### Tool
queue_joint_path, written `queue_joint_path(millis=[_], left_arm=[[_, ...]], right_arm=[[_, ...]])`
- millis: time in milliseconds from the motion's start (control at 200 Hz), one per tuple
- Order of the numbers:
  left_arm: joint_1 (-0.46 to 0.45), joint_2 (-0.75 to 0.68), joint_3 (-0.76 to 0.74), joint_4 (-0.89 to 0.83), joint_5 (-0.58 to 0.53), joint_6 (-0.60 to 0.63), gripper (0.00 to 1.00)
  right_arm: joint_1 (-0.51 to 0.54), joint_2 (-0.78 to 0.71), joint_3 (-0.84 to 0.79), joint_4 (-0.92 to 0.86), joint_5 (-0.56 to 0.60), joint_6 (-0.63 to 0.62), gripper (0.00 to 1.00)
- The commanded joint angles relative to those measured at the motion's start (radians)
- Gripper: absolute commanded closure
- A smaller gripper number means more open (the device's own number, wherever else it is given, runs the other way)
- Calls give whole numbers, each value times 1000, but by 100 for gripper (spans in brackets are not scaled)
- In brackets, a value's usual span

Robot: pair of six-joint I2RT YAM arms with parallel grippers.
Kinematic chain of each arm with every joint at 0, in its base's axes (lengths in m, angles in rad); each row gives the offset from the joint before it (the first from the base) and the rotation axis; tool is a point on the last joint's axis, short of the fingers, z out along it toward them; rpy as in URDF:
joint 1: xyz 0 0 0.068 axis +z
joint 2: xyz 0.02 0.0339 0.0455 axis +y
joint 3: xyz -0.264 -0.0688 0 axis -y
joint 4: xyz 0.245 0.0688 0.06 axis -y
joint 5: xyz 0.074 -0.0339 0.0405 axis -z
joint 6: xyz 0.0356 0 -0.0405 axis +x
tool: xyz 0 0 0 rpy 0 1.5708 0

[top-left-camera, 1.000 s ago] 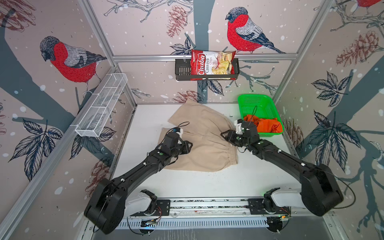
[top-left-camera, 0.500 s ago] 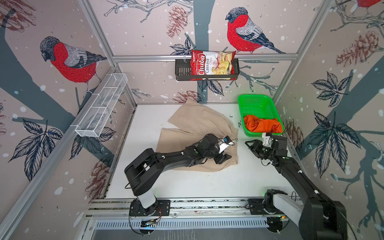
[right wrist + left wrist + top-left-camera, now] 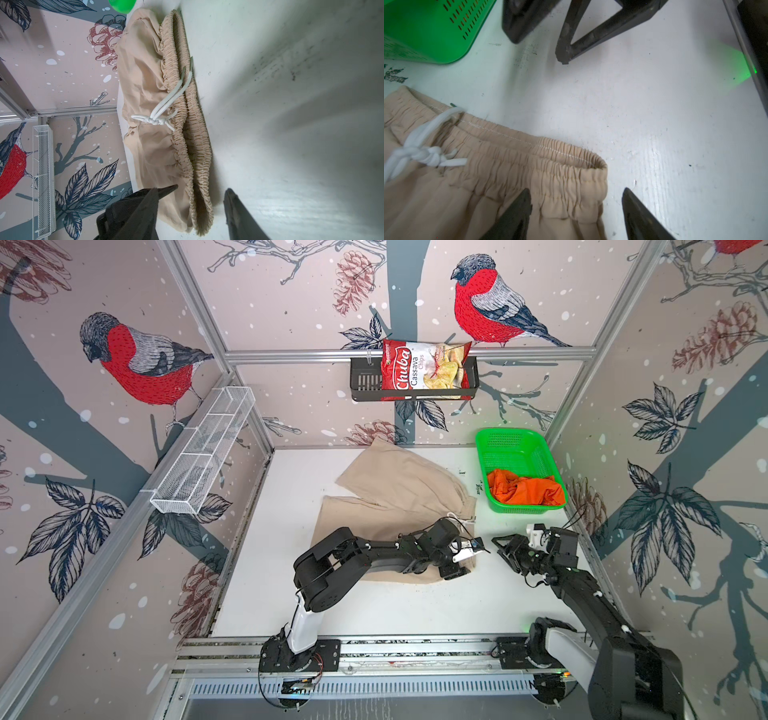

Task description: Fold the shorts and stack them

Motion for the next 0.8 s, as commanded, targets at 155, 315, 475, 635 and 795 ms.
queue_joint_path(millis=[155,315,475,635,795], left_arm=[[-7,30,-2,6,-80,2,67],[-8,22,-3,37,-62,-47,86],[-6,1,5,47,-51,-110,100],[-7,-22,-25,91,-42,-144,100],[-5,-34,-46,110,-42,-156,100]], right_arm=[[8,8,-10,14,-59,25,43],[31,9,-26,50,-80,65,41],[63,23,-65,160,-118,163,40],[134,90,-73,265,-144,246,38],[224,166,-66,366,-136,326,37]])
